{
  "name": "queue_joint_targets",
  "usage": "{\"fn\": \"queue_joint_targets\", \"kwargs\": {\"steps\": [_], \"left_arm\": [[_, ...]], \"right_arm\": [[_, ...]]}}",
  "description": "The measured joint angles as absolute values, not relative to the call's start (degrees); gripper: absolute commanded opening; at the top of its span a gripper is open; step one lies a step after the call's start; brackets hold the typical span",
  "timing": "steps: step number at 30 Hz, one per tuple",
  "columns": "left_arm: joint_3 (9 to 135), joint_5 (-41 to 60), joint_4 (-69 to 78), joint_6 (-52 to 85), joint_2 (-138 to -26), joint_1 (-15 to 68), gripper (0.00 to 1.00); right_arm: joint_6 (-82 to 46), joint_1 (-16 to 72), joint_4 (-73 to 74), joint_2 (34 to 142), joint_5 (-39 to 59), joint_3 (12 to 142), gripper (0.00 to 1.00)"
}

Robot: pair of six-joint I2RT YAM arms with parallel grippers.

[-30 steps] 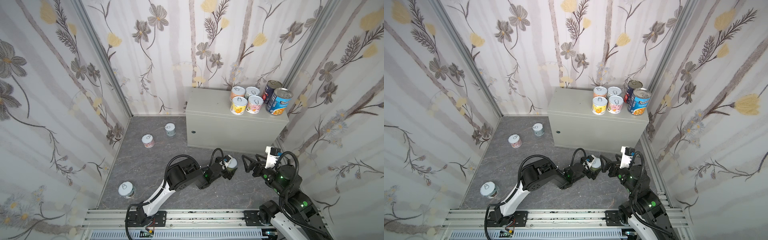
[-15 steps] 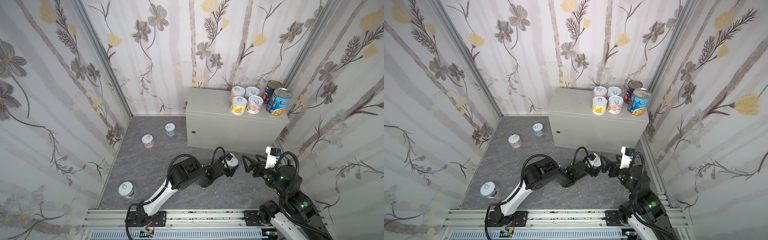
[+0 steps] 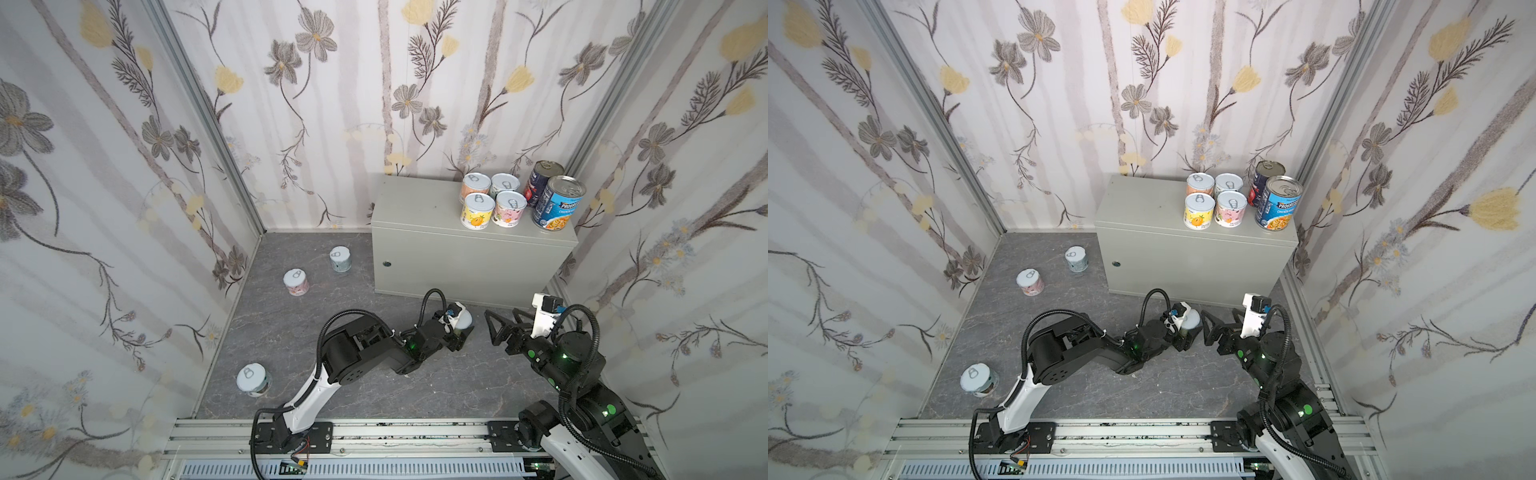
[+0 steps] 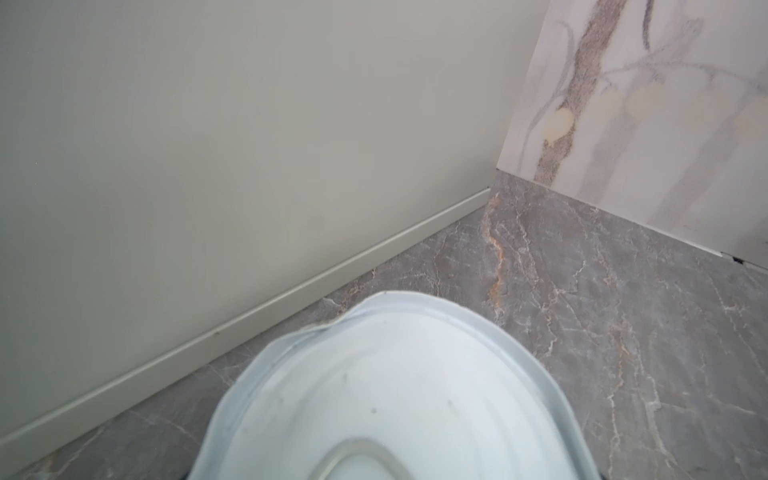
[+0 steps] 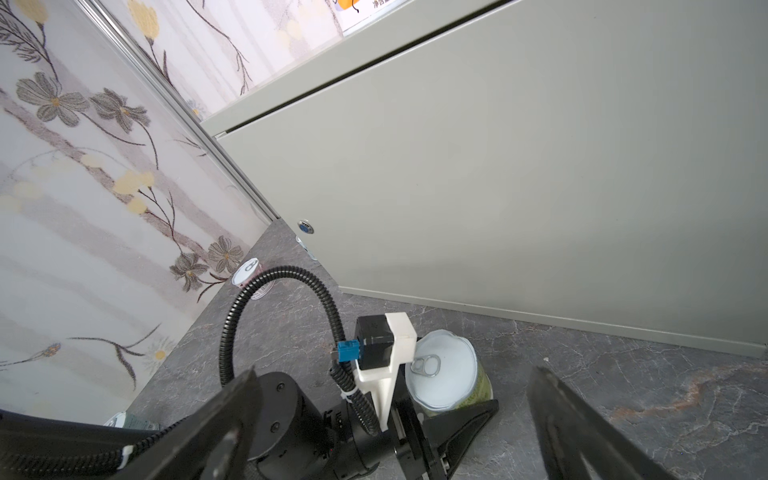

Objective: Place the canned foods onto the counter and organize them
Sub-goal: 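Lift the green can with the left gripper up toward the cabinet top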

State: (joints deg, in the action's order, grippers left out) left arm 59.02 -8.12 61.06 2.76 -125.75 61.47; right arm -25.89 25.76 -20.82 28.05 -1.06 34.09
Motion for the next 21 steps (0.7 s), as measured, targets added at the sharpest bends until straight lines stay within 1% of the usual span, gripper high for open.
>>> {"fn": "queue_joint_targets", "kwargs": {"steps": [5,11,15,21], "left_arm": [[56.01,-11.7,57.47,2.52,-118.56,62.67,0.71],[51.03,-13.56,51.37,2.57,-108.05,63.79,0.72],[48.9,-14.46,44.93,3.05,-99.24,64.07,0.72],[49.23,-13.5,32.77,4.58,-87.15,64.18,0.72]], "right_arm": [[-25.98,25.76,-20.86,27.79,-1.45,34.22,1.0],[-26.7,25.76,-22.2,27.09,-1.43,34.24,1.0],[-26.98,25.76,-22.87,27.57,-1.34,34.26,1.0],[-29.06,25.78,-22.57,28.12,-0.34,32.47,1.0]]}}
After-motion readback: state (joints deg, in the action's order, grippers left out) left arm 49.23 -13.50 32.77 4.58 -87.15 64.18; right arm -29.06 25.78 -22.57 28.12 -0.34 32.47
